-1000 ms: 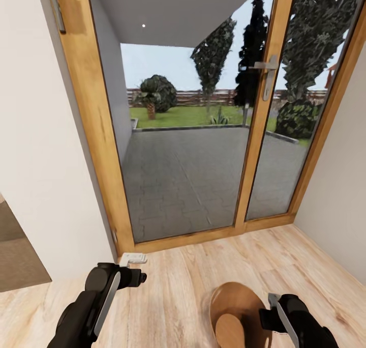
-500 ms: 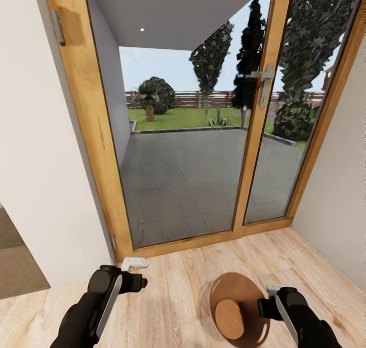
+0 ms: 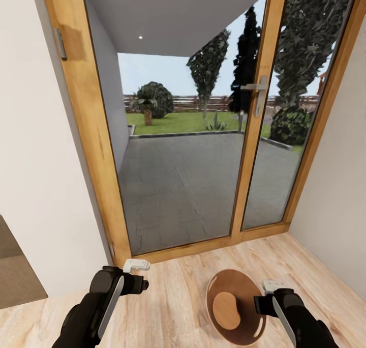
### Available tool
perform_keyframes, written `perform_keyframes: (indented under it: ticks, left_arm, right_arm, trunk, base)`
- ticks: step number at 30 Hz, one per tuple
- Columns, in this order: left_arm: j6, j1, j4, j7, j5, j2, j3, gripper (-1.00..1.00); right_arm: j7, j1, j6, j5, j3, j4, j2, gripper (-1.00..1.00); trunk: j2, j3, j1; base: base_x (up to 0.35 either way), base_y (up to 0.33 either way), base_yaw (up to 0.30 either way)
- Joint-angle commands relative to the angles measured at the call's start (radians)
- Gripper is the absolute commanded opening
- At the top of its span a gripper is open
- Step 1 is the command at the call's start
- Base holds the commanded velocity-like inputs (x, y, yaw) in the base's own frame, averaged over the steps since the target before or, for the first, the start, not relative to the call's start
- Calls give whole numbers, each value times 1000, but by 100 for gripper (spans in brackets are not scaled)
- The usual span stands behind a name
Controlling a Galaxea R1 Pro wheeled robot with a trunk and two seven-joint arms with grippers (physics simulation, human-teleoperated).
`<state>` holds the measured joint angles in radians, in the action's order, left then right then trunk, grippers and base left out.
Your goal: Put the three can of soda from the living room inside the tash can in the kitchen.
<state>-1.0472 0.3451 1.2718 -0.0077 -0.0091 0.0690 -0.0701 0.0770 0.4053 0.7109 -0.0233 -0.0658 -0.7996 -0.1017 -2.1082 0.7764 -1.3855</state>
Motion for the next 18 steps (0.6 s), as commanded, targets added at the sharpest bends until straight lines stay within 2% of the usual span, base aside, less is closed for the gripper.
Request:
perform_keyframes:
  ticks: [1, 18]
  left_arm:
    - [0, 0, 0, 0, 0, 0, 0, 100]
    - [0, 0, -2, 1, 0, 0, -6, 100]
  right_arm:
    - [4, 0, 0, 12, 0, 0, 0, -100]
    - [6, -2, -1, 15, 0, 0, 0, -100]
  trunk:
    - [7, -4, 4]
    - [126, -61, 69]
  base:
    - [0, 0, -3]
    - [0, 0, 8]
